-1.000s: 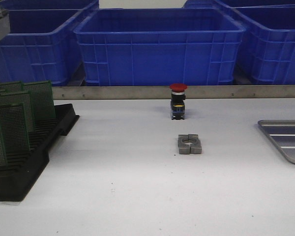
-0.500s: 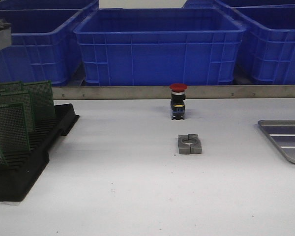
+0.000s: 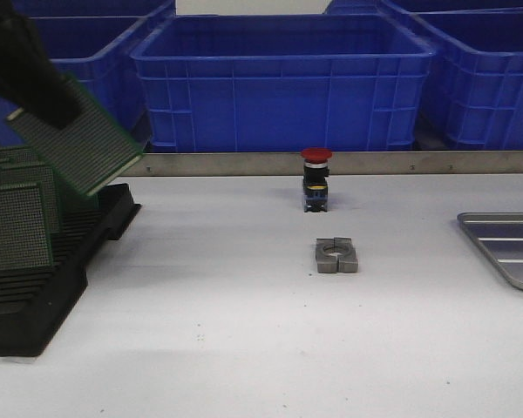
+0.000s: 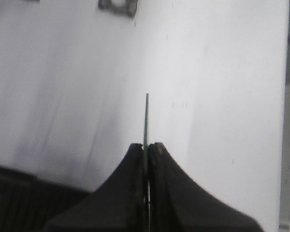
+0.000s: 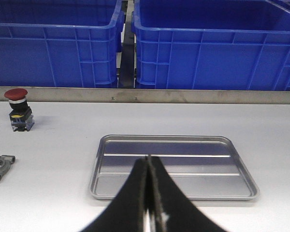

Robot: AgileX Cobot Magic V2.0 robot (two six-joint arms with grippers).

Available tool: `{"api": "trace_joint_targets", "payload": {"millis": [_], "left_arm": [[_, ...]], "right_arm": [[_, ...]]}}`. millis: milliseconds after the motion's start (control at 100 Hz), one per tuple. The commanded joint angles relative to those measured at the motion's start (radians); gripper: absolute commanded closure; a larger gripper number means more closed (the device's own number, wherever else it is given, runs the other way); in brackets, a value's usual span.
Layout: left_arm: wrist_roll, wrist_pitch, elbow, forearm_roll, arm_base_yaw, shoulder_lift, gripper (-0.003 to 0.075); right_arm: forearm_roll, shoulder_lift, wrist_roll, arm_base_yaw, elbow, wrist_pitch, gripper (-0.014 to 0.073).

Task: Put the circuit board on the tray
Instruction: 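Grasp the green board with the left gripper and lift it out, then bring the right gripper to the held board and grasp its edge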

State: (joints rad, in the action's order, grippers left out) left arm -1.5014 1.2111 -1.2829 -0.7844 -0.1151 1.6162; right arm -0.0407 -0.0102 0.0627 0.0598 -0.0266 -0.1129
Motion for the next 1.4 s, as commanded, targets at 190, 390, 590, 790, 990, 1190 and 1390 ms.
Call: {"api": "trace_joint_targets", "payload": {"millis": [190, 390, 590, 790, 990, 1190, 1390], "left_arm": [[0.009, 0.055, -0.030, -0.227, -0.137, -0.038, 0.0741], [0.009, 0.055, -0.030, -0.254, -0.249, -0.038, 0.0741], [0.009, 0.060, -0.030, -0.259, -0.321, -0.038, 0.0741], [0.009, 0.062, -0.030, -0.259, -0.327, -0.038, 0.0741], [0.009, 0.062, -0.030, -0.257, -0.327, -0.038, 0.0740], [0.009, 0.062, -0.030, -0.257, -0.327, -0.038, 0.0741], [0.009, 0.062, -0.030, -0.257, -0.327, -0.038, 0.0740]], "right_arm": [[-0.013, -0.022, -0.003, 0.005, 0.000, 0.079, 0.0653], [-0.013, -0.022, -0.003, 0.005, 0.000, 0.079, 0.0653], [-0.013, -0.022, -0.003, 0.005, 0.000, 0.079, 0.0653], [-0.013, -0.022, -0.003, 0.005, 0.000, 0.094, 0.0653], [-0.013, -0.021, -0.003, 0.004, 0.043, 0.038, 0.0651], [-0.010, 0.064, -0.003, 0.004, 0.204, -0.144, 0.0652], [0.062, 0.233, -0.004, 0.004, 0.351, -0.323, 0.0652]]}}
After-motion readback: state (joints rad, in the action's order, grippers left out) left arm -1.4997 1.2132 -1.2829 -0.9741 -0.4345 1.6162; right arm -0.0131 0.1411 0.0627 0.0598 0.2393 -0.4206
